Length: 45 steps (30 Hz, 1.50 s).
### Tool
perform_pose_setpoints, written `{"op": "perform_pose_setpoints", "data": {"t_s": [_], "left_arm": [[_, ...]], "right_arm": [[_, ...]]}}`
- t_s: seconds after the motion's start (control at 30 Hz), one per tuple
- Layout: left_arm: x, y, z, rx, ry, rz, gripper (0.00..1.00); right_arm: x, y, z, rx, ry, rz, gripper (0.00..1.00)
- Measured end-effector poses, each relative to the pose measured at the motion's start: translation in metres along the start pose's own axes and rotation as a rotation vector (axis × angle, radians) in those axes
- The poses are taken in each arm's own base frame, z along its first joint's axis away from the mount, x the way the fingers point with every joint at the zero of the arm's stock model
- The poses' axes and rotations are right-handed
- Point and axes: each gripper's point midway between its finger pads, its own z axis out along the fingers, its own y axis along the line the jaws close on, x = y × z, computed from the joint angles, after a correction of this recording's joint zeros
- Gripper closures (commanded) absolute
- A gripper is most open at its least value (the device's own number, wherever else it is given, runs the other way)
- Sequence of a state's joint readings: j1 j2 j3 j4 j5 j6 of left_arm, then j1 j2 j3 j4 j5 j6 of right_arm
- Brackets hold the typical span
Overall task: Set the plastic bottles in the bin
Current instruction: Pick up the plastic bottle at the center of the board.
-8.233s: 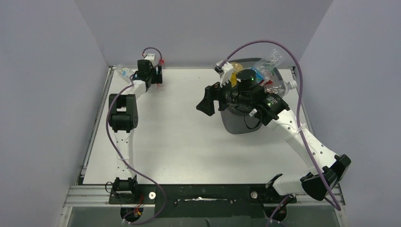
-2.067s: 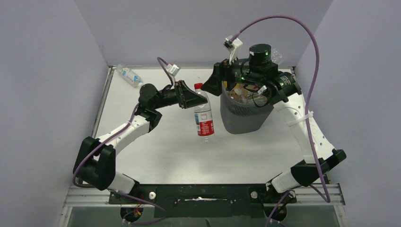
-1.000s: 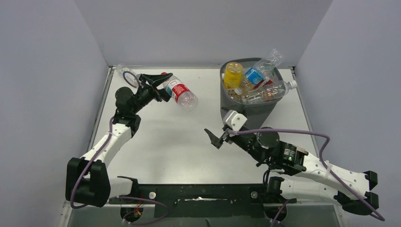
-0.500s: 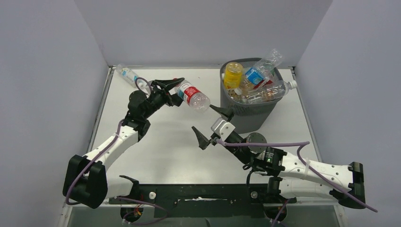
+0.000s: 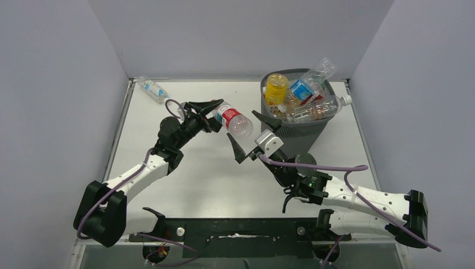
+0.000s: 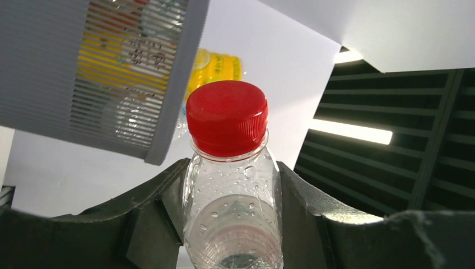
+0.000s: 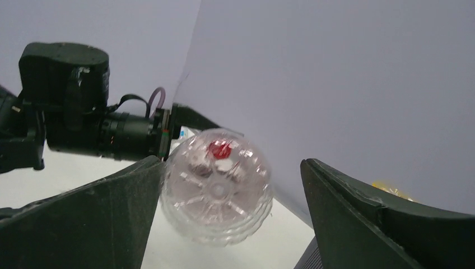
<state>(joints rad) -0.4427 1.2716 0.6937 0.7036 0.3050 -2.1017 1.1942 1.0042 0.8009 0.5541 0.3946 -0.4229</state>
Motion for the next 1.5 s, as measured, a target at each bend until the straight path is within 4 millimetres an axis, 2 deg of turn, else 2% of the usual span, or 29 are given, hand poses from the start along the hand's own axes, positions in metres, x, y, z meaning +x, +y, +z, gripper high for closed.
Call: {"op": "perform_pose_setpoints", "data": {"t_s": [0.1, 0.33, 0.4, 0.5, 0.53, 0.63, 0.73, 0.77, 0.8, 0.83, 0.9, 1.03, 1.17, 1.23, 1.3, 1.37, 1.5], "left_arm": [[0.005, 0.011, 0.000, -0.025, 0.014, -0.007, 1.00], [0.007, 0.013, 0.004, -0.005, 0.026, -0.003, 1.00], [0.010, 0.015, 0.005, -0.007, 0.037, -0.002, 1.00], [0.015, 0.017, 0.007, -0.002, 0.055, -0.001, 1.00], [0.016, 0.018, 0.007, 0.001, 0.056, -0.001, 0.94], [0.015, 0.018, 0.009, 0.007, 0.052, -0.001, 0.64], [0.010, 0.016, 0.009, 0.012, 0.050, 0.003, 0.47], [0.009, 0.013, 0.010, 0.016, 0.058, 0.007, 0.36], [0.010, 0.010, 0.011, 0.021, 0.070, 0.012, 0.19], [0.010, 0.007, 0.011, 0.026, 0.082, 0.018, 0.16], [0.008, 0.002, 0.009, 0.039, 0.100, 0.044, 0.16], [-0.008, -0.009, 0.003, 0.056, 0.089, 0.140, 0.15], [-0.026, -0.033, -0.005, 0.084, 0.094, 0.326, 0.15], [-0.038, -0.045, -0.010, 0.087, 0.078, 0.423, 0.15], [-0.050, -0.054, -0.016, 0.068, 0.047, 0.535, 0.15], [-0.053, -0.060, -0.018, 0.037, 0.028, 0.631, 0.15], [-0.043, -0.071, -0.016, -0.013, 0.049, 0.821, 0.15]], "right_arm": [[-0.003, -0.010, 0.004, 0.025, -0.027, 0.013, 0.01], [0.001, -0.011, 0.011, 0.012, -0.032, 0.045, 0.06], [0.004, -0.009, 0.013, 0.010, -0.026, 0.048, 0.12], [0.007, -0.009, 0.014, 0.012, -0.017, 0.049, 0.29], [0.007, -0.009, 0.015, 0.011, -0.015, 0.053, 0.33], [0.006, -0.007, 0.020, 0.005, 0.002, 0.068, 0.40], [0.006, -0.008, 0.026, -0.003, 0.039, 0.072, 0.42], [0.005, -0.009, 0.028, -0.005, 0.055, 0.072, 0.43], [0.003, -0.011, 0.030, -0.005, 0.070, 0.070, 0.44], [-0.001, -0.013, 0.032, -0.001, 0.078, 0.080, 0.44], [-0.017, -0.028, 0.036, 0.032, 0.082, 0.096, 0.45], [-0.069, -0.078, 0.040, 0.146, 0.043, 0.140, 0.45], [-0.128, -0.128, 0.032, 0.253, -0.004, 0.182, 0.45], [-0.147, -0.146, 0.027, 0.293, -0.012, 0.190, 0.44], [-0.163, -0.163, 0.027, 0.330, -0.004, 0.189, 0.43], [-0.168, -0.176, 0.029, 0.363, 0.020, 0.178, 0.43], [-0.166, -0.204, 0.042, 0.406, 0.094, 0.150, 0.44]]}}
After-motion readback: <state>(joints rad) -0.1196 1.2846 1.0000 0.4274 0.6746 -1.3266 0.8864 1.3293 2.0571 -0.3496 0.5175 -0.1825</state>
